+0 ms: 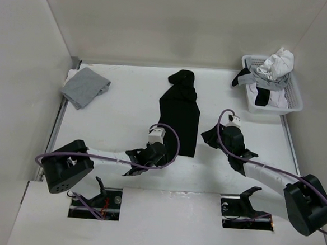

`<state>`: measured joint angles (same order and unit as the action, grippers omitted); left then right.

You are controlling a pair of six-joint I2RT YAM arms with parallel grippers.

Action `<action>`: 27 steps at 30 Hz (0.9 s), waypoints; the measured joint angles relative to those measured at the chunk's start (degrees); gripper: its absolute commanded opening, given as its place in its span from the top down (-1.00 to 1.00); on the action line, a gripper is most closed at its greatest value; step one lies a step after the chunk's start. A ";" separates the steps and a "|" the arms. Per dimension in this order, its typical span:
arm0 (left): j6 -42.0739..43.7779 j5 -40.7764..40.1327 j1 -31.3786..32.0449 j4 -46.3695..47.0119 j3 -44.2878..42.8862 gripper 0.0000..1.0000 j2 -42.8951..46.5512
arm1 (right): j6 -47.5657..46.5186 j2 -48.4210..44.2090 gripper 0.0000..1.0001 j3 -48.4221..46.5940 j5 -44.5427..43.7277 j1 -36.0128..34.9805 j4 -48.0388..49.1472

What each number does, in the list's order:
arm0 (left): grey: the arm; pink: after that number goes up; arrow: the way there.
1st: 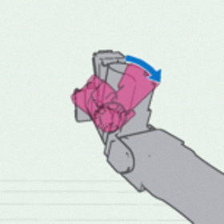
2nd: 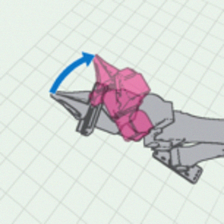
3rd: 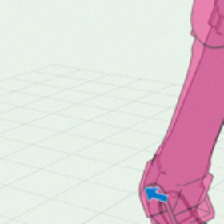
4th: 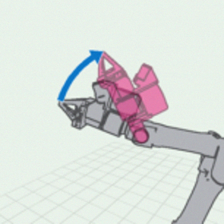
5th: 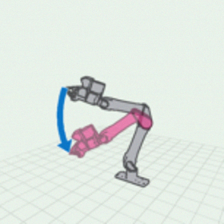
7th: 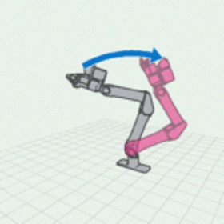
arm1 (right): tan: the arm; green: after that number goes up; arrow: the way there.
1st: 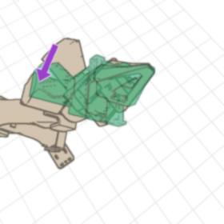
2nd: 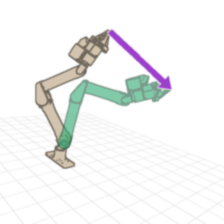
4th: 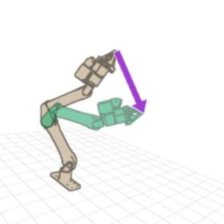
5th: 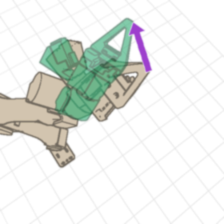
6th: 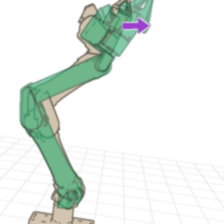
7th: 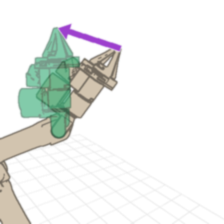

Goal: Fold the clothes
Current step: Flatten the tank top out

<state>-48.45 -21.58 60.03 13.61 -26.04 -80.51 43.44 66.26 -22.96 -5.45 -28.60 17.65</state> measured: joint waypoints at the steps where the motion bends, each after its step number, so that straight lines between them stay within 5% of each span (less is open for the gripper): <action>1: -0.39 0.02 0.00 0.35 -0.28 0.36 -0.55 | 0.17 -0.31 0.40 0.70 -0.11 0.00 0.07; 5: -2.25 0.70 0.39 1.27 -1.05 0.46 -1.97 | 0.59 -0.74 0.36 2.93 -0.11 -0.04 0.66; 12: -5.77 1.03 0.87 -0.52 -1.07 0.94 -1.90 | 1.66 0.22 0.25 3.30 -0.13 -0.33 1.44; 18: -6.03 0.76 -0.74 -8.07 -1.07 0.96 9.16 | 3.17 5.70 0.25 2.82 0.83 -3.15 0.37; 22: -3.96 -0.04 -9.40 -14.34 -1.99 0.96 28.79 | 5.18 8.09 0.27 2.47 2.14 -6.34 -0.44; 27: 0.07 0.26 -23.85 -19.10 -2.64 0.96 39.78 | 9.38 9.01 0.20 2.43 1.86 -10.47 -1.03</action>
<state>-48.38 -21.32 36.18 -5.50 -28.69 -40.73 52.82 75.26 -20.53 -3.60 -39.07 16.62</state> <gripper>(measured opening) 0.028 0.383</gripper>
